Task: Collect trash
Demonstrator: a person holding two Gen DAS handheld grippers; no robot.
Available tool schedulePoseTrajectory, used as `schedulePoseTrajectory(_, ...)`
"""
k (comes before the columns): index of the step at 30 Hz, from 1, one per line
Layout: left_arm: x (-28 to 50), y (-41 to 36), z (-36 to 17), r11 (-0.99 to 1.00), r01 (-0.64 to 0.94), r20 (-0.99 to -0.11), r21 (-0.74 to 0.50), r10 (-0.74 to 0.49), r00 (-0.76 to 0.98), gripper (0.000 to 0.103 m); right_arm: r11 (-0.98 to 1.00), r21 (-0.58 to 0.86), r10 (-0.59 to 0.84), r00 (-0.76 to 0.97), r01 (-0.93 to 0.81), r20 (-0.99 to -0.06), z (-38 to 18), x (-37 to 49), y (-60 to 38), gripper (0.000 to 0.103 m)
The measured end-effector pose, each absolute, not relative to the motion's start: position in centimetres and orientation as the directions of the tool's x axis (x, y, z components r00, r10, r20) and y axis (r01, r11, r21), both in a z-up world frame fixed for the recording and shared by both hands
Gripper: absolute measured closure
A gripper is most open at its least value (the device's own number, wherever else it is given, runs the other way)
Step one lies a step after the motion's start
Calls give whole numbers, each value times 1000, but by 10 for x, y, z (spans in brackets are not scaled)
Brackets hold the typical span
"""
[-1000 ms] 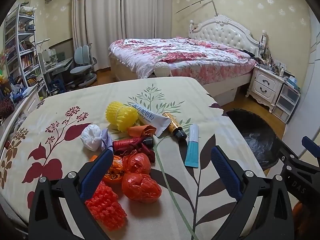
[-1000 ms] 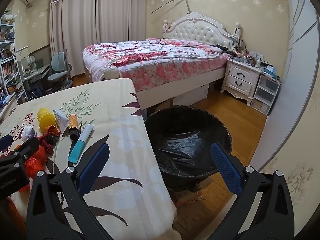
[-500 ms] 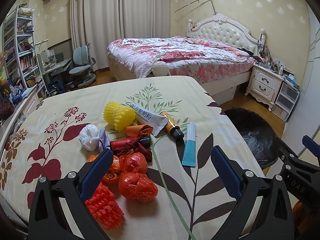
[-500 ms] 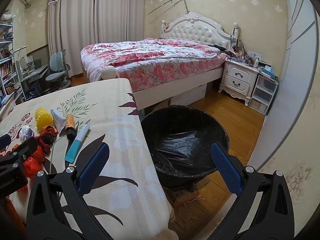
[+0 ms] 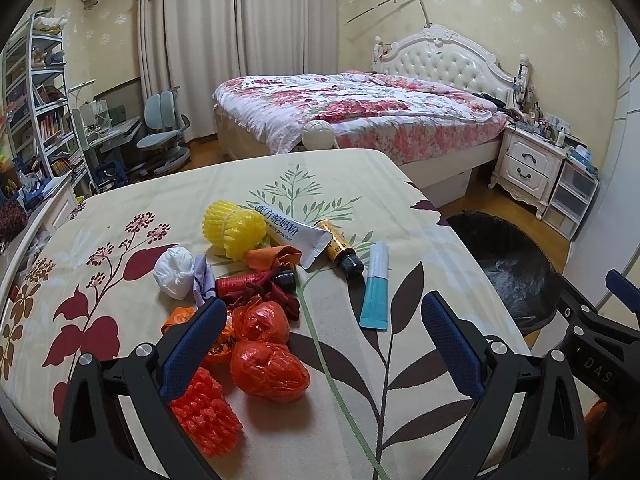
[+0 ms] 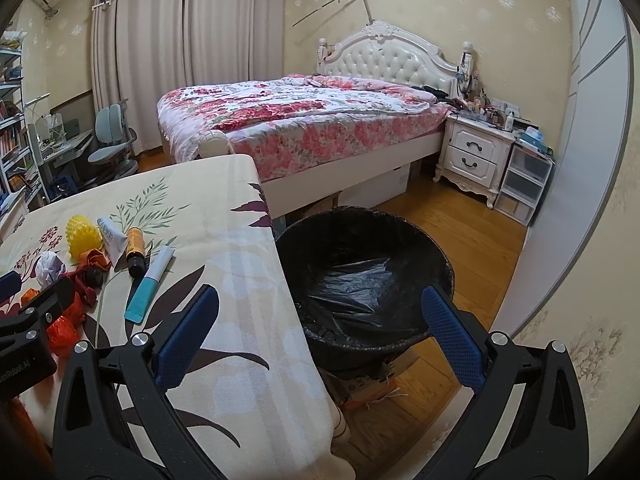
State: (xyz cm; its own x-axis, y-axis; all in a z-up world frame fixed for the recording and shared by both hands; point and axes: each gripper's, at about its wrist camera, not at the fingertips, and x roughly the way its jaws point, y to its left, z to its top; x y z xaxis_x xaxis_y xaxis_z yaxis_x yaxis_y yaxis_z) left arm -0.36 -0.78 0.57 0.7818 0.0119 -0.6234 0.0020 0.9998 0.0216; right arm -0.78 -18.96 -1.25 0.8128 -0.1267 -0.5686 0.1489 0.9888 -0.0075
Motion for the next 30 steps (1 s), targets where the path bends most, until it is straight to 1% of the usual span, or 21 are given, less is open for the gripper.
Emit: schedulePoseTrajectory(30,-8,-7,-1,1000,22,-635,22,-3,773,6,988,7,-118,801,151,-587,-20,-11,-192,4)
